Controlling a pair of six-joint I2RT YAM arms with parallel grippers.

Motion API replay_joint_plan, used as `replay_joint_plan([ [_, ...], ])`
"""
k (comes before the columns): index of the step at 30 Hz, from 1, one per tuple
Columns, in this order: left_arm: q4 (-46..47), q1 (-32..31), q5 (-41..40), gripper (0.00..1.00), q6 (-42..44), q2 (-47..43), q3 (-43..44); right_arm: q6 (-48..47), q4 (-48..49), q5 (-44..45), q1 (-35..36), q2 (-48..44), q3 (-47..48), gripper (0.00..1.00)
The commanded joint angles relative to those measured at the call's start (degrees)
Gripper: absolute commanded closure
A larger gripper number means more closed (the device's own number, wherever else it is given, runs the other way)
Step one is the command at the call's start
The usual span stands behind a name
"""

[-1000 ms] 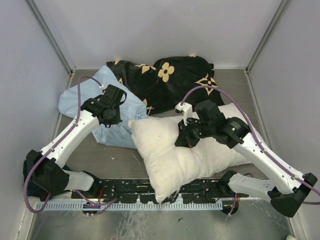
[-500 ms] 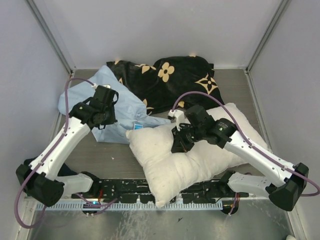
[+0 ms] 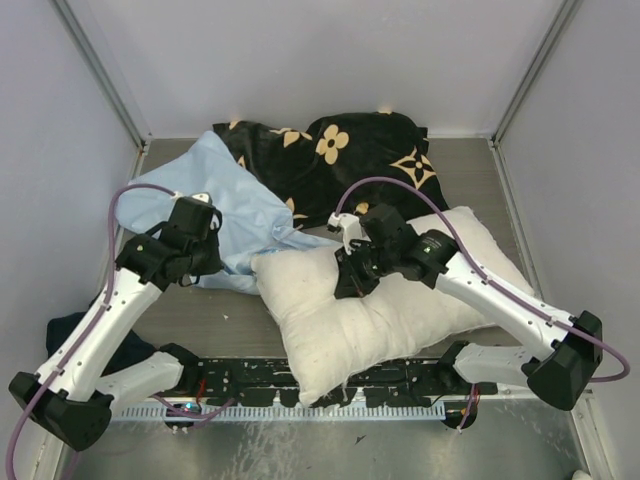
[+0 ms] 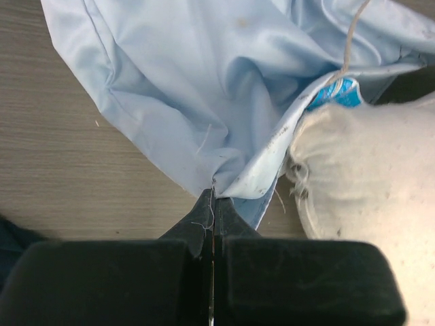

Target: Put the pillow into the pillowcase

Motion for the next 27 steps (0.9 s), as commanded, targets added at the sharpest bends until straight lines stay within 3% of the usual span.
replay_joint_plan([
  [1,-1.8,-1.3,1.7,1.0,-0.5,-3.3,-1.5,-0.9,4.1,-0.1,-1.9,0.2,4.9,0.99],
  [9,-2.9,-2.6,0.1,1.0,0.0,-5.4,-1.0,-0.5,3.9,-5.4,-2.9,3.6,7.0,0.99],
  [27,0.0,-2.6,-1.9,1.0,0.0,2.0,4.0,7.3,7.2,-5.4,6.7,-2.8,-1.9,1.0],
])
